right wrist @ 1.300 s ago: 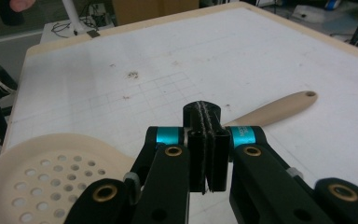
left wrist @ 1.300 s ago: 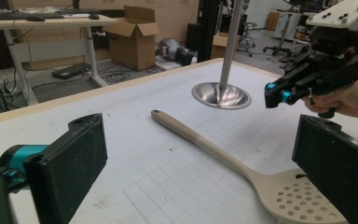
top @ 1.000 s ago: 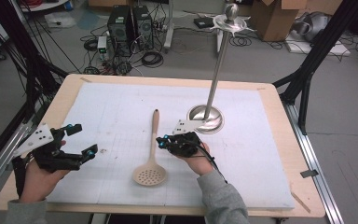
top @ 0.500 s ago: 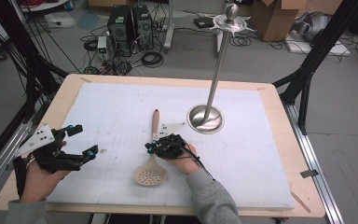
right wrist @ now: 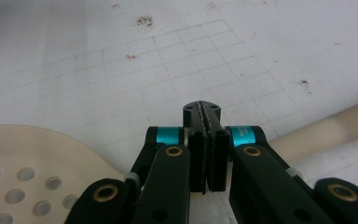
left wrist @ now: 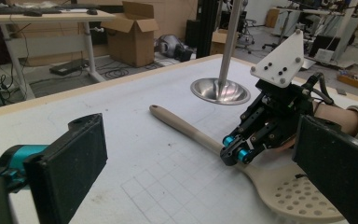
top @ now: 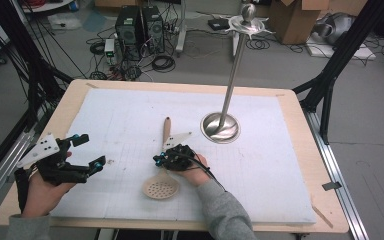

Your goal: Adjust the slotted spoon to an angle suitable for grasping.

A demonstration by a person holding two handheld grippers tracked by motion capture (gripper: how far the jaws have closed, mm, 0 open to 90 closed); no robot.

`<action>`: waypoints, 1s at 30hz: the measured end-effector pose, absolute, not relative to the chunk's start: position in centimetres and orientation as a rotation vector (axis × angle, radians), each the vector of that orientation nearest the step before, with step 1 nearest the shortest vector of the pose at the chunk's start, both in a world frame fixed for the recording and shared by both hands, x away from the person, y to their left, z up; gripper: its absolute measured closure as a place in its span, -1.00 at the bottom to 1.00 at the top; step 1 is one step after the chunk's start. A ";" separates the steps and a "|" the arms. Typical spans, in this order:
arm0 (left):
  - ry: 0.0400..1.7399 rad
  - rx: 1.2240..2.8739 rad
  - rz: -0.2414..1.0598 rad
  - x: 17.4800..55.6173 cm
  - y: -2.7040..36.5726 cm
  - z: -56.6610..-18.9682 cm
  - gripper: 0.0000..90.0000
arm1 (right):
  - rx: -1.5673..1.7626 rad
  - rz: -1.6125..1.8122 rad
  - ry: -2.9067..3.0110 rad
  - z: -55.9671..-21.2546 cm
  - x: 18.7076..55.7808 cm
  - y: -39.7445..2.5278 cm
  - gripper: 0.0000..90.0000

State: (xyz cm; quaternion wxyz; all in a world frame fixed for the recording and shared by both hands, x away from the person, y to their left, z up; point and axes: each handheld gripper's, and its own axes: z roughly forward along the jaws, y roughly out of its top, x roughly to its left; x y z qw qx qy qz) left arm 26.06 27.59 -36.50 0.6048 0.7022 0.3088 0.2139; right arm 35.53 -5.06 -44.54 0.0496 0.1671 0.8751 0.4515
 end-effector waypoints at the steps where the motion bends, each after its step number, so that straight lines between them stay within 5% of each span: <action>1: 0.716 1.623 0.492 26.1 27.6 -36.5 -0.92 | 0.505 1.365 2.673 -44.6 35.6 -5.0 0.99; 30: 0.717 1.645 0.487 26.1 27.3 -36.8 -0.92 | 0.481 1.293 2.741 -44.8 34.1 -8.6 1.00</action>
